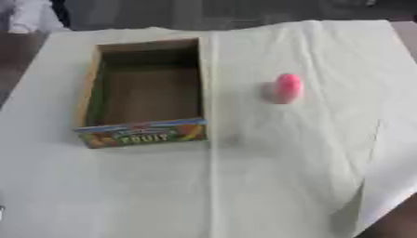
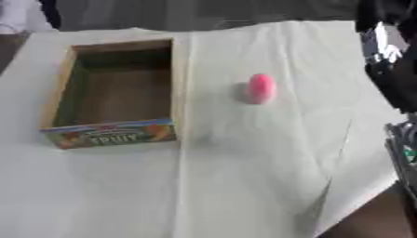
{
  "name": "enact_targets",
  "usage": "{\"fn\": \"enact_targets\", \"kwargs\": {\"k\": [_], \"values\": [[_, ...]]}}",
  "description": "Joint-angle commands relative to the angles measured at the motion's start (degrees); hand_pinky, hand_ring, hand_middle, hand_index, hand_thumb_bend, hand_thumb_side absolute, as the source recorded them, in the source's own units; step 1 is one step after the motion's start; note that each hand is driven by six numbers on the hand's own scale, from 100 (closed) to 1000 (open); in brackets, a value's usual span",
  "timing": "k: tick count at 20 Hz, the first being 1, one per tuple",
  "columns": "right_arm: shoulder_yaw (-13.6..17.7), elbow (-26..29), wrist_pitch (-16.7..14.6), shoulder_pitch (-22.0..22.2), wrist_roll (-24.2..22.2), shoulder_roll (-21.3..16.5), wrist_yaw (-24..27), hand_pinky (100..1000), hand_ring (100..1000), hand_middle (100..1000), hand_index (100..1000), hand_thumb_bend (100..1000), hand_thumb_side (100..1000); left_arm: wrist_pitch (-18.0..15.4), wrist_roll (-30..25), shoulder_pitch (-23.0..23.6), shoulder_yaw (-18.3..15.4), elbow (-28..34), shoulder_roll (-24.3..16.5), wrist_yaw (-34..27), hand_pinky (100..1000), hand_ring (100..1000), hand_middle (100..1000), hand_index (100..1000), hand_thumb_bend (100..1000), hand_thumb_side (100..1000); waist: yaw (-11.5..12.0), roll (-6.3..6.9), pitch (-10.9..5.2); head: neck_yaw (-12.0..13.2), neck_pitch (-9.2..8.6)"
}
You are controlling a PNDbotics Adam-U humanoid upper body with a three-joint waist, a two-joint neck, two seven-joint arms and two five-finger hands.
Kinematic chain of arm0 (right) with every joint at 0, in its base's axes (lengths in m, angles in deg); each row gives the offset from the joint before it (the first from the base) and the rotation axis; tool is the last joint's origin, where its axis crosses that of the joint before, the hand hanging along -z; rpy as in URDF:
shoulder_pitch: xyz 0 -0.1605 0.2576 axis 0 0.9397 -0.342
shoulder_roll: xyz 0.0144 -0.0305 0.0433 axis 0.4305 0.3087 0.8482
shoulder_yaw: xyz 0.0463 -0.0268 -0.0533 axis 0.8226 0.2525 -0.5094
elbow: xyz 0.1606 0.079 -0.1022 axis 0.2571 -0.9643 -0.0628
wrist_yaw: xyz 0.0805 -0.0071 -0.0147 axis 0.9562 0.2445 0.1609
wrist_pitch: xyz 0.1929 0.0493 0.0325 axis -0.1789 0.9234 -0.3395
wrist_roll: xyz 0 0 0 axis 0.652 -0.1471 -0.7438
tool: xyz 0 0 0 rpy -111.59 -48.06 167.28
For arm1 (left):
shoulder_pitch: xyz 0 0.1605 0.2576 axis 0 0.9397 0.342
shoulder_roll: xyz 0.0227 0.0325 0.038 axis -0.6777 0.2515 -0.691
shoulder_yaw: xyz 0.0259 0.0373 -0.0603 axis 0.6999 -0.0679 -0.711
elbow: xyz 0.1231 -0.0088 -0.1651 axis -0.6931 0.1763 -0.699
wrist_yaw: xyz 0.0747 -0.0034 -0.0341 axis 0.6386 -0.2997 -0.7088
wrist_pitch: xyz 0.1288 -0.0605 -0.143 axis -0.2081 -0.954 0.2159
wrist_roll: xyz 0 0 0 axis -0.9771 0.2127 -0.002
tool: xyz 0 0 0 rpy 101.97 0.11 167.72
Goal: Pick up objects on the table and place them in the box.
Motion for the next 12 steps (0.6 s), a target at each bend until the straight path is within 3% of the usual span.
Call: {"fn": "enact_targets", "kwargs": {"k": [1,6,12], "values": [[-1.06,1.11,4.87,-2.92,-4.35,-6.17,-4.27,692,835,690,836,450,668,0.04,-0.31,-0.3,0.27,1.1,-0.9,-0.24,742,568,607,820,100,602,0.29,-0.2,-1.22,-0.4,0.27],[-4.06,1.11,12.18,-7.69,-15.69,-13.48,-11.51,713,838,700,843,449,579,0.06,-0.56,-0.23,0.52,1.1,-1.07,-0.33,741,568,607,820,100,601,0.74,-0.23,-1.29,-1.08,0.63],[-7.45,1.11,14.16,-13.32,-30.91,-19.38,-16.16,750,856,729,867,447,597,0.08,-0.87,-0.17,0.82,1.1,-1.23,-0.48,741,569,607,820,100,601,1.2,-0.3,-1.55,-1.88,0.52]]}}
